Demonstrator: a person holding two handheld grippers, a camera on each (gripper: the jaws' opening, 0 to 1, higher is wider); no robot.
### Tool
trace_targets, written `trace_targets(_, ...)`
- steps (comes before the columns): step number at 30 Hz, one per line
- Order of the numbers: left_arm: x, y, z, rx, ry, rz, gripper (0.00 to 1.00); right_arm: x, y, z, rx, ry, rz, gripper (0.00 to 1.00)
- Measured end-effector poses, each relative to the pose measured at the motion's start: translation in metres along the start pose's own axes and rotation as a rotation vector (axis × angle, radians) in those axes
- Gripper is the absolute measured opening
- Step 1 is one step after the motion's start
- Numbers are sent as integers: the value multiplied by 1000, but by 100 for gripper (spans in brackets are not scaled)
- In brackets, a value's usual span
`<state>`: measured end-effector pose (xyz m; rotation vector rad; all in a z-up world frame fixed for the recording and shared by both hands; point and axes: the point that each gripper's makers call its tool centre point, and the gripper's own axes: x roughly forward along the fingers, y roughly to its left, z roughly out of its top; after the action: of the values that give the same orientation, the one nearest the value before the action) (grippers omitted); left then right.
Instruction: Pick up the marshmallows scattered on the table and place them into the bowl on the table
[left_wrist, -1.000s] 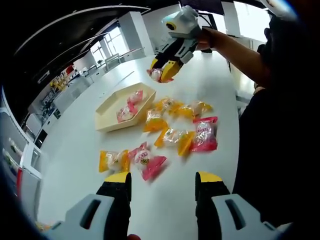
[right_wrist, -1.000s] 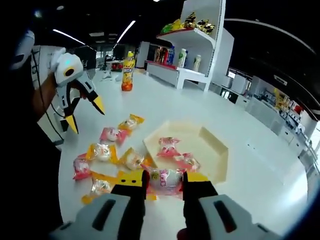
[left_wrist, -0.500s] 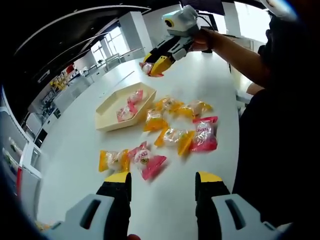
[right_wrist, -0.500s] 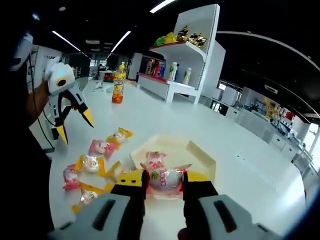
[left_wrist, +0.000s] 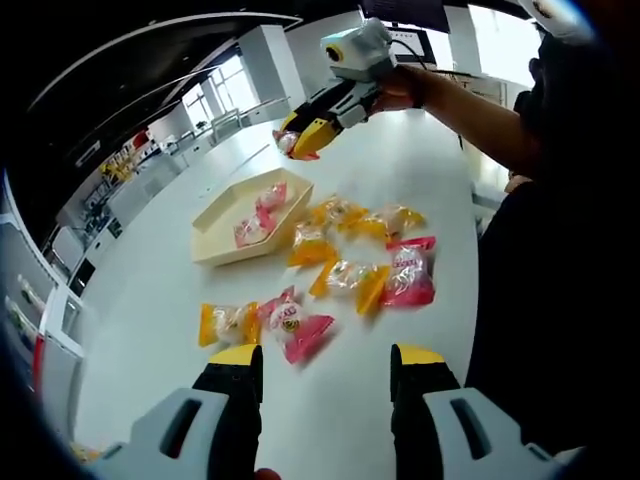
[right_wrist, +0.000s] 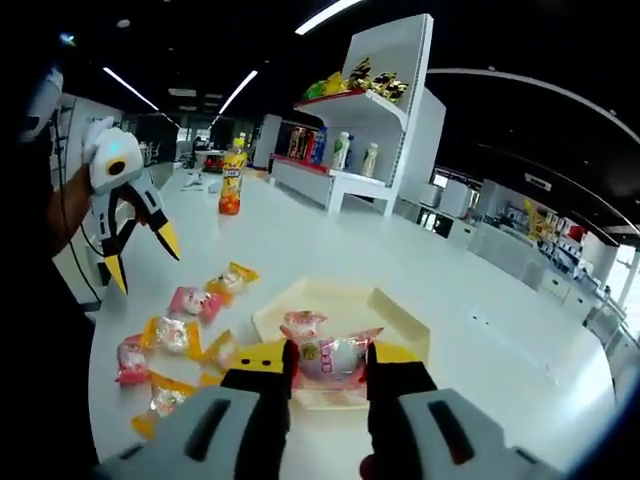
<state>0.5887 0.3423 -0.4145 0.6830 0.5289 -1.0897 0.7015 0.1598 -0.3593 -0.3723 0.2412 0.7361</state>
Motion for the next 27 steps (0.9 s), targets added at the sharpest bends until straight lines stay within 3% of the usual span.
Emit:
trace_targets(7, 1, 0, -2, 0, 6, 0, 50, 2, -13, 2, 27, -36, -47, 29)
trace_targets(10, -2, -1, 5, 4, -9, -4, 50, 2, -17, 5, 63, -59, -55, 29)
trace_targets(27, 1, -3, 8, 16, -11, -17, 50, 8, -40, 7, 60, -101, -144, 29)
